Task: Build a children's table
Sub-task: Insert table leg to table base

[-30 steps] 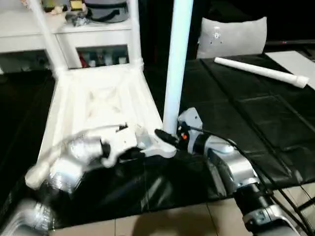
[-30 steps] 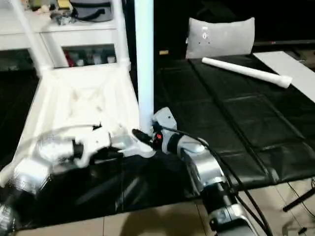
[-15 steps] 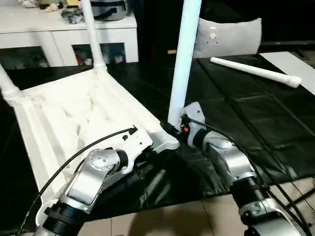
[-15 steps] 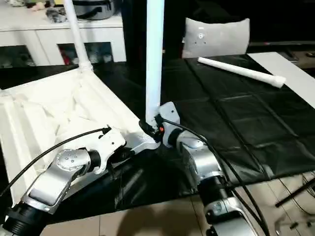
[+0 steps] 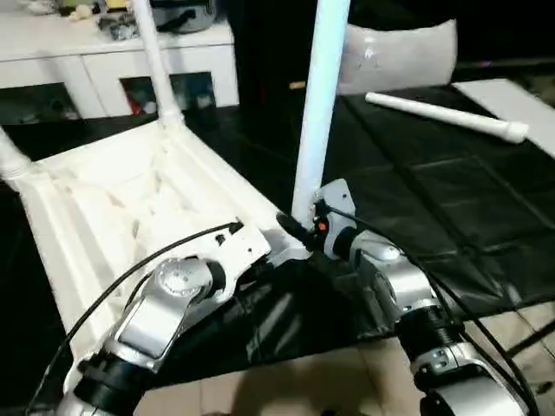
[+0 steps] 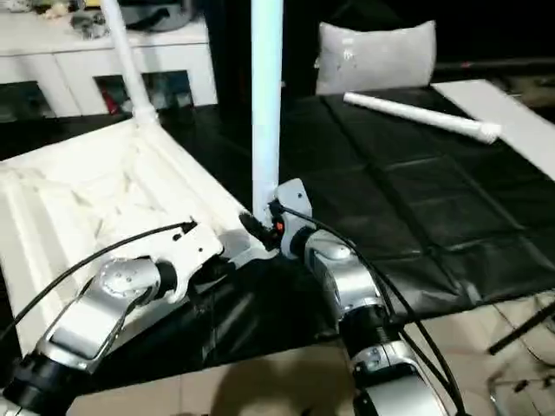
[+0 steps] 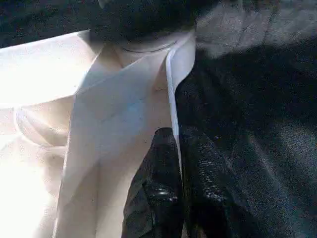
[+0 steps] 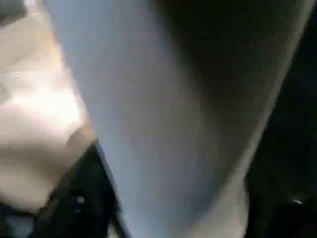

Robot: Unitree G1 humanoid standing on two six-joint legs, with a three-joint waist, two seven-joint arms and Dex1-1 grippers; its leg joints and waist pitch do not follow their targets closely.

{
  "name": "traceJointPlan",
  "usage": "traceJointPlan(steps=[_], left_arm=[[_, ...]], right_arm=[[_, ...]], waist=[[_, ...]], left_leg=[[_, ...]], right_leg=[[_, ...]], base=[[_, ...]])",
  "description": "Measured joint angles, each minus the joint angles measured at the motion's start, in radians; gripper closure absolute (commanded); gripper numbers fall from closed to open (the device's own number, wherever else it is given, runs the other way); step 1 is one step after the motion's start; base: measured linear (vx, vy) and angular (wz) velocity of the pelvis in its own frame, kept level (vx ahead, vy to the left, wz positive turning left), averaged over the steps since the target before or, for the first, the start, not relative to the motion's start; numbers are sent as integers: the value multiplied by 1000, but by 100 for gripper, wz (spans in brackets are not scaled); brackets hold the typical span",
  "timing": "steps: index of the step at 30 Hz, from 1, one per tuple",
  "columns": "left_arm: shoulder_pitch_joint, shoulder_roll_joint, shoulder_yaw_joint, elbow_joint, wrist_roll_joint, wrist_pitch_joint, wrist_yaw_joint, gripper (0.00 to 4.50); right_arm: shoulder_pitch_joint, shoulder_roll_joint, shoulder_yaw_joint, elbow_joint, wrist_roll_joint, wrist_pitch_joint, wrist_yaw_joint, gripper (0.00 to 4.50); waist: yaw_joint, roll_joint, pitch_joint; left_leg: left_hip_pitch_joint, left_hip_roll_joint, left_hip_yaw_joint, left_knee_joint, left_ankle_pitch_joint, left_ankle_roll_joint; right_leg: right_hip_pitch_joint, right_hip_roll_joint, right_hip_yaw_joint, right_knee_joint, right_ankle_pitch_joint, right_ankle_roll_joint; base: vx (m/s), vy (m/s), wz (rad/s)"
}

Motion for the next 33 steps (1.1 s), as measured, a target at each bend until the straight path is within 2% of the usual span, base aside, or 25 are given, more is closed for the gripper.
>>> traceJointPlan(steps=[1, 4, 5, 7, 9, 12, 17, 20, 24, 28, 33], left_arm=[[-12, 2, -1, 14, -2, -10, -8, 450], [-38, 9, -6, 59, -10, -49, -20, 450], [-46, 14, -7, 70, -12, -61, -28, 450], [-59, 29, -8, 88, -17, -86, -44, 450], [-66, 33, -6, 102, -19, -114, -53, 450], [-88, 34, -8, 144, -29, -162, -85, 450], [-111, 65, -6, 208, -45, -273, -133, 450], [-121, 88, -6, 243, -56, -346, -169, 450], [-135, 111, -21, 282, -56, -420, -228, 450], [-143, 129, -31, 300, -65, -465, -296, 450], [-144, 160, -43, 303, -79, -501, -379, 450]], right_arm=[[-2, -7, 1, -1, -1, -1, 5, 93], [21, -34, 7, -36, -2, -14, 32, 80], [35, -44, 7, -49, -2, -22, 41, 56], [58, -65, 6, -73, 2, -26, 64, 51], [79, -84, 2, -98, 12, -35, 87, 29], [110, -128, 0, -139, 20, -43, 138, 3], [174, -216, -2, -162, 26, -35, 228, 1], [163, -279, -31, -201, 51, -25, 275, 1], [141, -347, -25, -261, 53, -24, 360, 1], [115, -359, -20, -287, 77, -7, 432, 1], [100, -375, 33, -302, 78, -18, 524, 1]], waist=[[2, 2, 1], [7, 3, 2], [9, 3, 2], [12, 2, 2], [15, 3, 1], [35, -3, -3], [49, -3, -4], [56, -3, -4], [68, -3, -4], [83, -3, -4], [92, -5, -6]], left_leg=[[0, 0, 0, 0, 0, 0], [-3, 0, 0, 0, 0, 0], [-4, -1, 1, 0, 0, 0], [-9, -1, 2, 0, 0, 0], [-15, -1, 5, 0, 0, 0], [-17, -1, 18, 11, 1, 0], [-19, 2, 24, 9, 1, 0], [-24, 4, 26, 12, 1, 0], [-25, 7, 27, 13, 1, 0], [-25, 7, 29, 16, 1, 0], [-24, 8, 30, 19, 1, 0]], right_leg=[[0, 0, 0, -1, 0, 0], [0, 0, 2, -1, 0, 0], [0, 0, 3, -1, 0, 0], [0, 0, 7, 1, 0, 0], [-6, 0, 11, 3, 1, -1], [-17, 1, 28, 20, 22, -13], [-26, 2, 32, 33, 22, -6], [-37, 2, 33, 47, 17, -9], [-38, 3, 32, 49, 14, -11], [-37, 3, 33, 49, 14, -11], [-37, 2, 33, 51, 14, -11]], base=[[0, 0, 0], [0, 0, 0], [0, 0, 0], [0, 0, 0], [0, 0, 0], [0, 0, 0], [0, 0, 0], [0, 0, 0], [0, 0, 0], [0, 0, 0], [0, 0, 0]])
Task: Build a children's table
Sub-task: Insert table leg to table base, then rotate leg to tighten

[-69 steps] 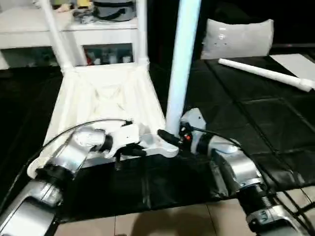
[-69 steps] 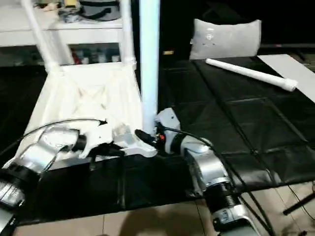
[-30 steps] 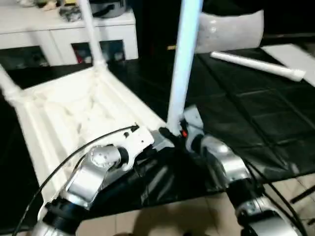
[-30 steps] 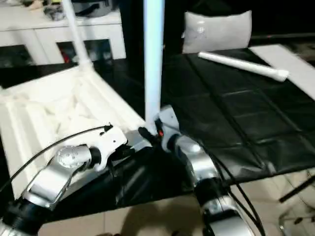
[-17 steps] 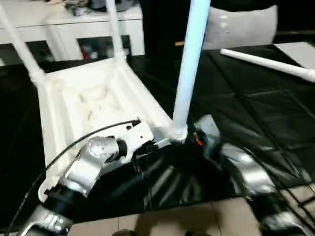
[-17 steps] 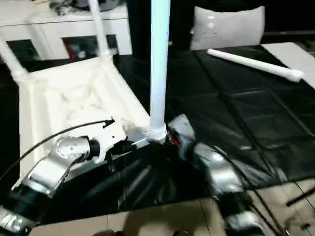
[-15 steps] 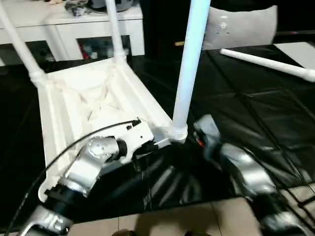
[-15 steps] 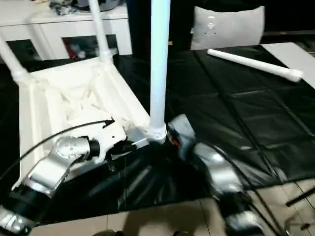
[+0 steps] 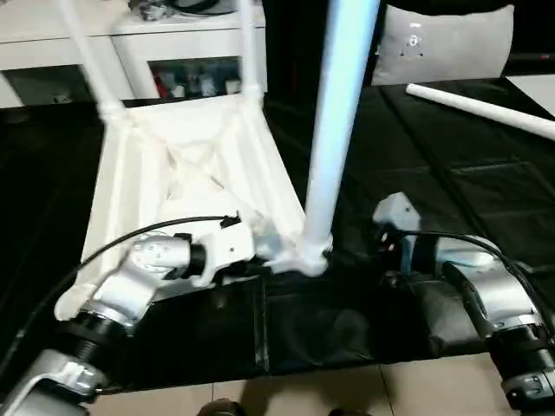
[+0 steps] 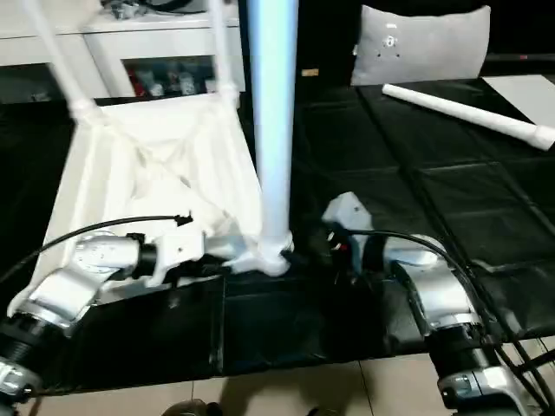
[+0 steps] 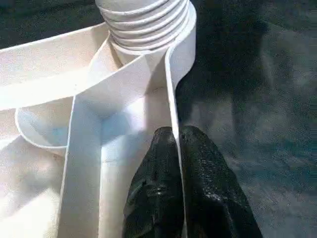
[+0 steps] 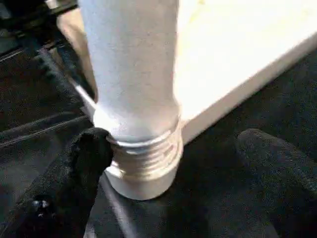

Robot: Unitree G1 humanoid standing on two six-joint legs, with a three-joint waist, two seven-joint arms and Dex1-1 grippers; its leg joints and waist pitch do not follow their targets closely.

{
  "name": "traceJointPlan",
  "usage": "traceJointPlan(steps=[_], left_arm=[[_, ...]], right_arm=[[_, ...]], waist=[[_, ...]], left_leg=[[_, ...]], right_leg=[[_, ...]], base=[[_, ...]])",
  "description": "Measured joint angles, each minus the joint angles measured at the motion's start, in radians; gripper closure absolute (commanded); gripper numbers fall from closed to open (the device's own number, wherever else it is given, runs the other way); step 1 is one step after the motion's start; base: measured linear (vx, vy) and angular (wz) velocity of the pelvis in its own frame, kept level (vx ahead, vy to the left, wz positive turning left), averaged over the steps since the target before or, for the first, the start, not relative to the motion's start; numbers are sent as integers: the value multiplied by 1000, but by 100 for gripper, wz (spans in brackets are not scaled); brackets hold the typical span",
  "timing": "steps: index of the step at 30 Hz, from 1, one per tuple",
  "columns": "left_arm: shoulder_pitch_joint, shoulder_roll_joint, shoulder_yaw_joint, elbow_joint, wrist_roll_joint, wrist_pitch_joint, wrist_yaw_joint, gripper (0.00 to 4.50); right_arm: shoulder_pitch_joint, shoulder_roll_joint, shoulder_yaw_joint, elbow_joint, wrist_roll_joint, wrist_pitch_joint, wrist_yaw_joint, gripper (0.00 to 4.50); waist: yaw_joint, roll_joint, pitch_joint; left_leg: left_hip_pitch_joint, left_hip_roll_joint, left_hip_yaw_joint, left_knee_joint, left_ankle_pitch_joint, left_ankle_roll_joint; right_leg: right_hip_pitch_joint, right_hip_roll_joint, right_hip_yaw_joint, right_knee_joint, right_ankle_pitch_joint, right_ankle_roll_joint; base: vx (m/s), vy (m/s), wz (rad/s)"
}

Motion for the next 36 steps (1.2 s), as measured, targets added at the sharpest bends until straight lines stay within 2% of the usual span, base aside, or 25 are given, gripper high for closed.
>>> traceJointPlan(steps=[6, 8, 11, 12, 14, 23, 25, 27, 32, 35, 36], left_arm=[[0, 1, -14, 0, -8, -14, -37, 450], [-1, 0, -15, 0, -7, -15, -39, 450], [-1, 1, -15, 0, -7, -15, -39, 450], [-1, 1, -15, 0, -7, -15, -40, 450], [-1, 0, -16, 0, -7, -15, -42, 450], [-2, 0, -16, 6, -6, -18, -44, 450], [-2, 0, -16, 5, -7, -14, -44, 450], [18, -13, 3, -19, -21, 30, -37, 450], [93, -55, 52, -121, -38, 192, 59, 450], [122, -109, 77, -162, -35, 289, 165, 450], [127, -164, 94, -174, -6, 347, 247, 450]], right_arm=[[-28, 31, 45, 14, -22, -10, 29, 1], [-40, 40, 52, 34, -24, -15, 30, 28], [-40, 53, 55, 50, -21, -20, 36, 38], [-40, 57, 55, 56, -20, -20, 37, 60], [-42, 62, 55, 71, -15, -16, 48, 76], [-63, 81, 70, 109, -9, -9, 67, 156], [-63, 82, 69, 109, -3, 0, 69, 171], [-63, 88, 67, 102, 5, 43, 66, 175], [-61, 132, 51, 86, -14, 112, -17, 178], [-70, 211, -1, 127, -22, 147, -160, 178], [-101, 268, -34, 189, -29, 149, -263, 178]], waist=[[8, -2, 0], [8, -5, 0], [6, -6, 0], [6, -7, -1], [6, -9, -2], [6, -10, -2], [6, -10, -2], [5, -9, -3], [-13, -10, -5], [-46, -13, -6], [-62, -15, -6]], left_leg=[[0, 0, 0, 7, 0, 0], [1, 1, 0, 10, 0, 0], [1, 1, 0, 11, 0, 0], [1, 1, 0, 12, 0, 0], [1, 1, 0, 12, 0, 0], [1, 2, 0, 13, 0, 0], [1, 2, 0, 13, 0, 0], [2, 2, 0, 12, 0, 0], [8, 2, 1, 13, 0, -1], [9, 2, 2, 14, 0, -1], [9, 2, 2, 15, 0, -1]], right_leg=[[0, -1, 1, 9, 0, 0], [0, -1, 1, 12, -1, 1], [0, -1, 2, 13, 0, 0], [1, -1, 2, 13, 0, 0], [1, -1, 2, 13, 0, 0], [1, -1, 2, 14, 0, -1], [1, -1, 2, 14, 0, -1], [1, -1, 2, 14, 0, -1], [6, -1, 2, 15, 0, -1], [6, 0, 3, 14, -1, 1], [7, 0, 3, 14, 0, 1]], base=[[0, 0, 0], [0, 0, 0], [0, 0, 0], [0, 0, 0], [0, 0, 0], [0, 0, 0], [0, 0, 0], [0, 0, 0], [0, 0, 0], [0, 0, 0], [-52, 3, -8]])
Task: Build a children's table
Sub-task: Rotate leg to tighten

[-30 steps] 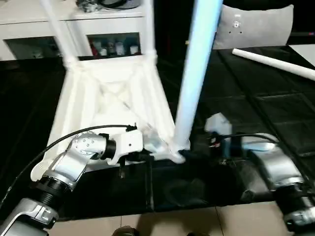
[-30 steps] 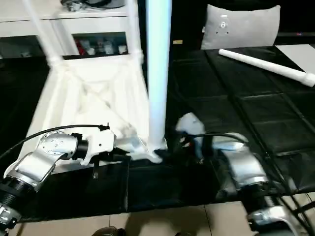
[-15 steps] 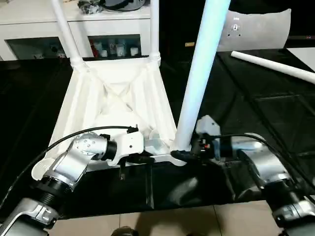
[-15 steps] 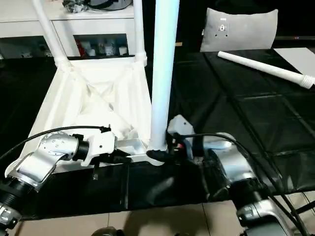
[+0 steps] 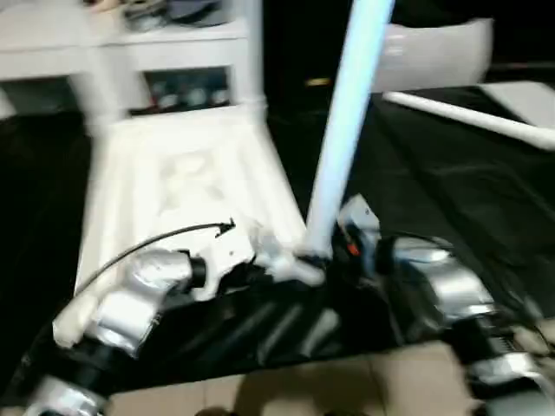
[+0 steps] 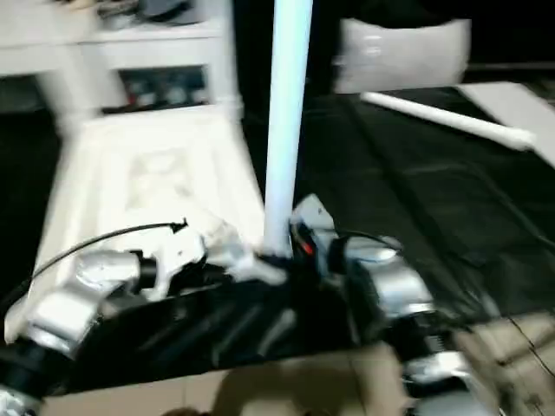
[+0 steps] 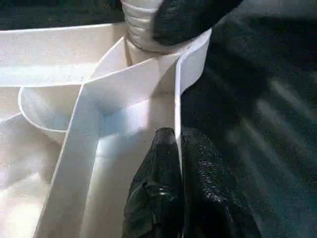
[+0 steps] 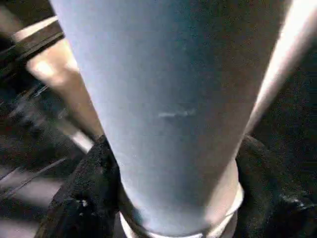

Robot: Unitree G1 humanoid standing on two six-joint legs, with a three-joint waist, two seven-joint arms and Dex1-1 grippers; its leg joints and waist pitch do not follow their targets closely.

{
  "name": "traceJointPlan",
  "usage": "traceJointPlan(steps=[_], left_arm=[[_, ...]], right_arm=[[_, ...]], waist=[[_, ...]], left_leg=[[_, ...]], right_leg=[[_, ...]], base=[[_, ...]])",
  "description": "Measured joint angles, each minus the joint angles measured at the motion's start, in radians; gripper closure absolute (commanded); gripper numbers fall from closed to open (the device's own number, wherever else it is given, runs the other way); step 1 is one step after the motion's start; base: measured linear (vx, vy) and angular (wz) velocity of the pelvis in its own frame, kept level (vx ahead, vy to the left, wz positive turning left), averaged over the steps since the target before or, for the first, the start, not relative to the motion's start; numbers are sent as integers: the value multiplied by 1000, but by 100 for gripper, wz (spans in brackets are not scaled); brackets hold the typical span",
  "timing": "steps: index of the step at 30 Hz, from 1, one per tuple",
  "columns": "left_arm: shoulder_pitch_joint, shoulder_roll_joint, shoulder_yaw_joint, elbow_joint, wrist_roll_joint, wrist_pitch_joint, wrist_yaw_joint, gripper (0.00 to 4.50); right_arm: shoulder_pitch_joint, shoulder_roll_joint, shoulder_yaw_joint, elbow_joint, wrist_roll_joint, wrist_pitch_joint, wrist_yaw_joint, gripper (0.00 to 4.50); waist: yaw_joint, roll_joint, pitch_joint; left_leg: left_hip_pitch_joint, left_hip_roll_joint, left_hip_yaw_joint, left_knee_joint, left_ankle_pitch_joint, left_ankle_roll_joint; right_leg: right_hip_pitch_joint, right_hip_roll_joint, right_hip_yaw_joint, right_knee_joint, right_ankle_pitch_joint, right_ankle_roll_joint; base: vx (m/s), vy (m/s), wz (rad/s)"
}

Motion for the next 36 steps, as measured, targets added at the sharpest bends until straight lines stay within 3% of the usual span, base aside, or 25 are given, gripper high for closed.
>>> traceJointPlan(steps=[4, 7, 9, 10, 13, 17, 22, 28, 32, 36], left_arm=[[-18, -108, 0, -8, 79, 96, 166, 450], [-31, -130, -6, -8, 108, 122, 208, 450], [-34, -133, -7, -8, 109, 134, 218, 450], [-39, -133, -13, -8, 109, 140, 222, 450], [-39, -132, -28, -16, 109, 142, 223, 450], [-41, -128, -41, -24, 115, 141, 223, 450], [-57, -81, -64, 5, 122, 48, 173, 450], [-77, 5, -56, 61, 94, -65, 89, 450], [-81, 56, -57, 98, 75, -165, 2, 450], [-94, 120, -72, 136, 42, -259, -127, 450]], right_arm=[[-98, 98, -48, 141, -19, 7, -247, 178], [-134, 133, -61, 190, -23, 5, -336, 178], [-137, 146, -70, 198, -25, 4, -355, 122], [-137, 156, -89, 200, -21, 3, -359, 122], [-126, 167, -121, 213, -5, -1, -362, 82], [-106, 154, -119, 193, -5, -21, -336, 59], [5, 6, -68, 72, 7, -85, -134, 6], [37, -147, -66, -19, 14, -119, 65, 6], [36, -217, -69, -33, 17, -150, 155, 6], [23, -258, -20, -42, 16, -172, 279, 6]], waist=[[-31, -3, 0], [-38, -5, -1], [-40, -6, -1], [-40, -7, -1], [-33, -7, -1], [-26, -7, -2], [11, -6, -1], [22, 9, -1], [27, 10, -1], [42, 11, -1]], left_leg=[[1, 1, -4, 2, 0, 0], [1, 1, -8, 2, 0, 0], [0, 1, -9, 2, 0, 0], [-1, 0, -9, 2, 0, 0], [-2, -2, -7, 3, 0, 0], [-2, -3, -6, 3, 0, 1], [-3, -2, -5, 2, 0, 1], [-3, 0, -5, -4, 0, 0], [-3, 2, -5, -5, 0, 0], [-4, 2, -4, -4, 0, 0]], right_leg=[[-1, 0, -6, -6, 0, 0], [-3, 0, -10, -14, 0, 0], [-1, 0, -11, -19, 0, 0], [-2, 0, -11, -20, 0, 0], [-2, 0, -6, -21, 0, 0], [-2, 0, -5, -20, 1, -2], [-4, 0, -4, -19, 14, -1], [-6, 1, -6, -18, 17, 0], [-6, 2, -7, -18, 18, -2], [-7, 2, -7, -18, 18, -2]], base=[[-27, 3, -5], [0, 0, 0], [0, 0, 0], [0, 0, 0], [0, 0, 0], [0, 0, 0], [0, 0, 0], [0, 0, 0], [0, 0, 0], [0, 0, 0]])
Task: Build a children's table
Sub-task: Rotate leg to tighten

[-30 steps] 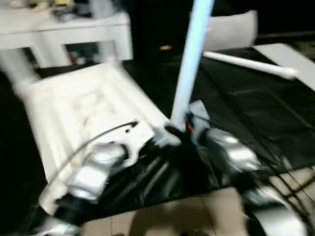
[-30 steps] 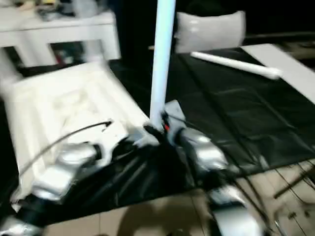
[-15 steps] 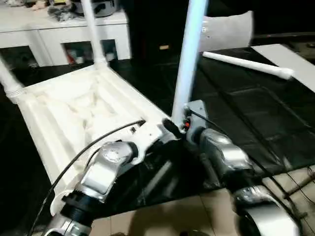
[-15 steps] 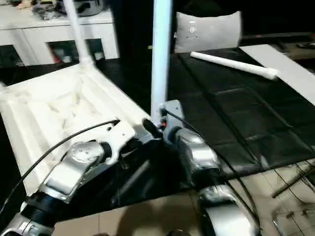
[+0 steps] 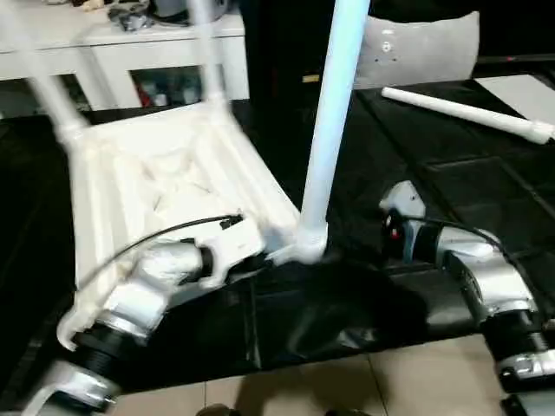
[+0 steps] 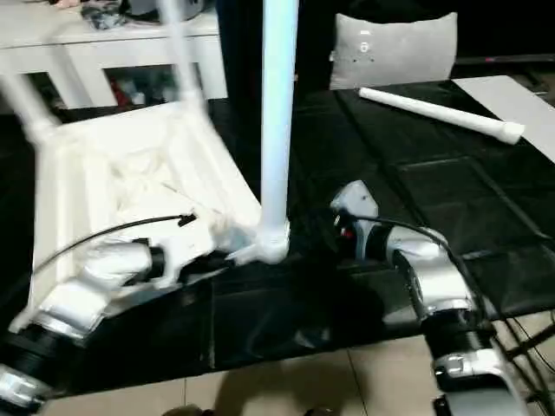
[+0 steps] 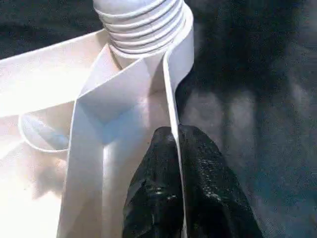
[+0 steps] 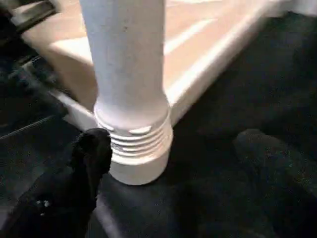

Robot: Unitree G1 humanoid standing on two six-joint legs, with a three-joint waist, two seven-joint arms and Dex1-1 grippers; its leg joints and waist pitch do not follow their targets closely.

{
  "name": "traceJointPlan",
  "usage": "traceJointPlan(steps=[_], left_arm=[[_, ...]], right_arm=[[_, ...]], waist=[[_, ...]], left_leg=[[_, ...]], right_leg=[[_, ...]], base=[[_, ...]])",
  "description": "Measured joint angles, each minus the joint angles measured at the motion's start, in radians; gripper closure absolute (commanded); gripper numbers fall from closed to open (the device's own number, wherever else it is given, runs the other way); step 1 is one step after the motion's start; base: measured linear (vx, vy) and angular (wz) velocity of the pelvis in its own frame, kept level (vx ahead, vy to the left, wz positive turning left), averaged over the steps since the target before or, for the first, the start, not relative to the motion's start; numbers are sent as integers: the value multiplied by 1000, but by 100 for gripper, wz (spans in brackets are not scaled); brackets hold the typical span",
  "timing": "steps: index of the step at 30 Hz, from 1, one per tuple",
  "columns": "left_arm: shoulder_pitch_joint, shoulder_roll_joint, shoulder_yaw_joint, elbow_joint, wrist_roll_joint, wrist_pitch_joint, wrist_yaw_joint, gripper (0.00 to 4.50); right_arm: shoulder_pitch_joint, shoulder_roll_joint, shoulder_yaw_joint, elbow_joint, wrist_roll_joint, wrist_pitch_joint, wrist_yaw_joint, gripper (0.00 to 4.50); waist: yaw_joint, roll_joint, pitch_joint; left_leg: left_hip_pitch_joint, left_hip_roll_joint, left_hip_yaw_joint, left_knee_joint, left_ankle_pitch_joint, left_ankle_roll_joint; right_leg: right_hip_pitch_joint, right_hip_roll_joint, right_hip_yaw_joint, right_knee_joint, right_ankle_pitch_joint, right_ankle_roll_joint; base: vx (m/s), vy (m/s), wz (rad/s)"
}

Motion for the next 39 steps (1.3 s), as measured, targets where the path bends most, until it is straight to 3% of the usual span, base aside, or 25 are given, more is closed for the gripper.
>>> traceJointPlan(steps=[3, 6, 12, 23, 30, 35, 39], left_arm=[[-23, 22, -22, 27, -11, -42, -77, 450], [-41, 46, -37, 50, -15, -91, -150, 450], [-65, 54, -57, 70, -17, -127, -218, 450], [-78, 45, -61, 99, -24, -157, -240, 450], [-74, 44, -55, 100, -34, -146, -246, 450], [-6, 16, -1, 1, -51, 21, -167, 450], [18, -46, 39, -49, -29, 175, -20, 450]], right_arm=[[-9, -12, 36, -2, -3, -22, 75, 6], [-22, -16, 84, -2, -19, -55, 145, 6], [-32, -5, 123, 7, -24, -69, 206, 74], [-34, 8, 131, 22, -22, -69, 247, 165], [-30, 15, 126, 19, -13, -42, 251, 182], [12, 64, 87, -31, -2, 51, 155, 184], [12, 166, 32, -12, -24, 126, -79, 185]], waist=[[18, 0, 0], [24, 0, 0], [29, 0, 0], [37, 0, 0], [37, -1, 0], [29, -1, -1], [-17, -2, 0]], left_leg=[[0, 0, 1, 1, 0, 0], [0, 0, 2, 1, 0, 0], [1, 0, 3, 1, 0, 0], [1, 0, 3, 1, 0, 0], [1, 1, 3, 1, 0, 0], [4, 2, 5, 1, 0, 0], [6, 2, 5, 5, 1, -1]], right_leg=[[0, -1, 1, 0, 0, 0], [1, -1, 1, 0, 0, 0], [1, -1, 2, 1, 1, -2], [1, -1, 2, 1, 1, -2], [1, -1, 2, 1, 1, -2], [2, -1, 2, 3, 0, -1], [3, -1, 2, 3, -1, 1]], base=[[0, 0, 0], [0, 0, 0], [0, 0, 0], [0, 0, 0], [0, 0, 0], [0, 0, 0], [-13, 2, -3]])
